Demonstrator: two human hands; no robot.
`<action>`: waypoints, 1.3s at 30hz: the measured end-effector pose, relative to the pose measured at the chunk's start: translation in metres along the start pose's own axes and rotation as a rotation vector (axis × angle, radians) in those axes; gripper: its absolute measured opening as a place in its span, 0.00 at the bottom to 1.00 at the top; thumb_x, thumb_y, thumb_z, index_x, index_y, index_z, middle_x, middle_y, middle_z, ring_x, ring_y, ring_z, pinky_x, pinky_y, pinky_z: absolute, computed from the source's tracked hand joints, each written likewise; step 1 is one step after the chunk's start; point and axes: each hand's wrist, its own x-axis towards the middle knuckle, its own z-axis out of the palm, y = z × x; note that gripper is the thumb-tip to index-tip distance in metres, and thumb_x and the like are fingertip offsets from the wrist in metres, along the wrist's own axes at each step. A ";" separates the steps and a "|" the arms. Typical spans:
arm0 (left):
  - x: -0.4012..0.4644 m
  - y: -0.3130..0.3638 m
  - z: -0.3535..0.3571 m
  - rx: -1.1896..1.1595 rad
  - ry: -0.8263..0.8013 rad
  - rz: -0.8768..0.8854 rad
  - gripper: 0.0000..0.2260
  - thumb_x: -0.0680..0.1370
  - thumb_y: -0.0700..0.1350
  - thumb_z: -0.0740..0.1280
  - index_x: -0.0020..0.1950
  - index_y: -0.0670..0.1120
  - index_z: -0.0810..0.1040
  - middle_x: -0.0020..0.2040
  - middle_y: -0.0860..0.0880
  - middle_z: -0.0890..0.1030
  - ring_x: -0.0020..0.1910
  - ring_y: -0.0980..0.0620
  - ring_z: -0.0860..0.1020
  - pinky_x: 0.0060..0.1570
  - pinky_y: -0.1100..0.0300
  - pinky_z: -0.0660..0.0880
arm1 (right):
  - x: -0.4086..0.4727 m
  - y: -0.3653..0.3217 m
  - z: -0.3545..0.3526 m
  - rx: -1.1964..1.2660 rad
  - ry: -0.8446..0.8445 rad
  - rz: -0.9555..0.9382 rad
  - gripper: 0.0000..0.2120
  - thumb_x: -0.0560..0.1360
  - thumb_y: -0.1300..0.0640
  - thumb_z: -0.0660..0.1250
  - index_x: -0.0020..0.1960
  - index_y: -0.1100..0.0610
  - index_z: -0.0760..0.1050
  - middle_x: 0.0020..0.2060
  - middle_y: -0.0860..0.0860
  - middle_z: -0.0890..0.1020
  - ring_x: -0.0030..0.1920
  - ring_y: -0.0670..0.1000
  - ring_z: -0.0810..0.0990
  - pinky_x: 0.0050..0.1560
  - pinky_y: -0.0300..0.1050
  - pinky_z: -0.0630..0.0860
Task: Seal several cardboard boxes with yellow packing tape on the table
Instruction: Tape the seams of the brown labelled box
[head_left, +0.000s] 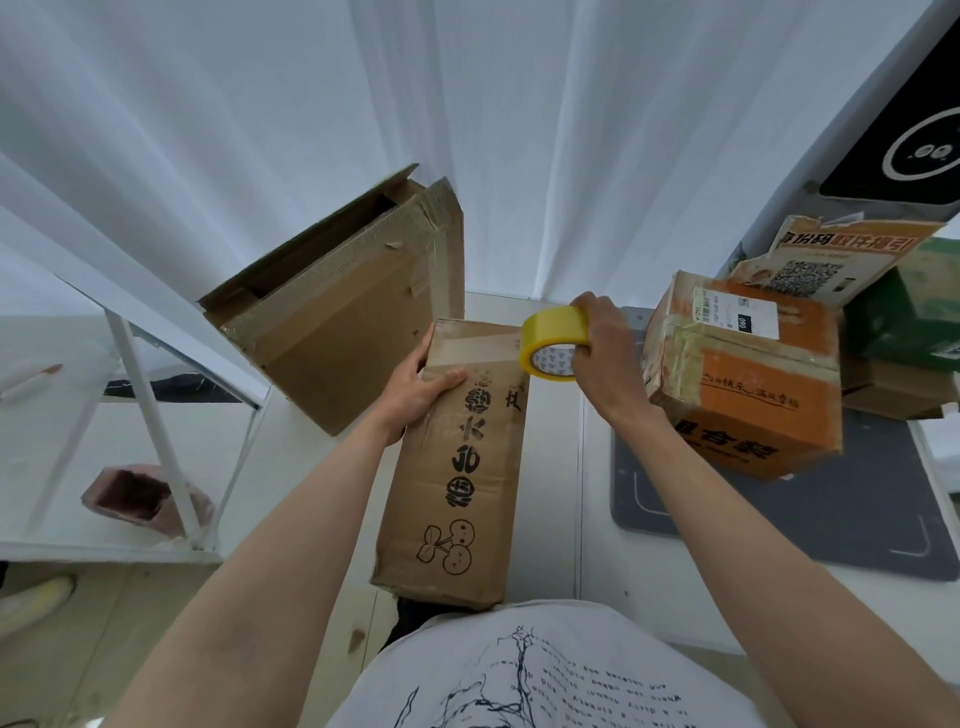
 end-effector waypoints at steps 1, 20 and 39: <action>0.001 -0.001 0.000 0.000 -0.006 -0.003 0.42 0.76 0.47 0.75 0.82 0.59 0.53 0.62 0.59 0.73 0.58 0.56 0.80 0.53 0.58 0.82 | -0.002 0.004 -0.001 -0.017 -0.001 -0.009 0.22 0.71 0.73 0.61 0.62 0.58 0.71 0.54 0.56 0.75 0.57 0.57 0.74 0.47 0.55 0.76; 0.001 0.001 -0.001 -0.034 -0.036 -0.029 0.42 0.75 0.48 0.76 0.82 0.60 0.55 0.66 0.49 0.76 0.60 0.51 0.81 0.52 0.57 0.82 | -0.023 0.035 0.004 -0.250 0.029 -0.060 0.20 0.70 0.72 0.70 0.59 0.58 0.74 0.51 0.56 0.78 0.51 0.57 0.74 0.46 0.56 0.75; 0.011 0.013 0.013 0.183 0.115 -0.017 0.26 0.86 0.52 0.57 0.83 0.56 0.53 0.79 0.50 0.63 0.76 0.46 0.66 0.73 0.46 0.67 | -0.045 0.055 0.055 -0.061 -0.109 0.161 0.13 0.79 0.66 0.66 0.61 0.60 0.69 0.52 0.57 0.74 0.50 0.53 0.73 0.40 0.45 0.70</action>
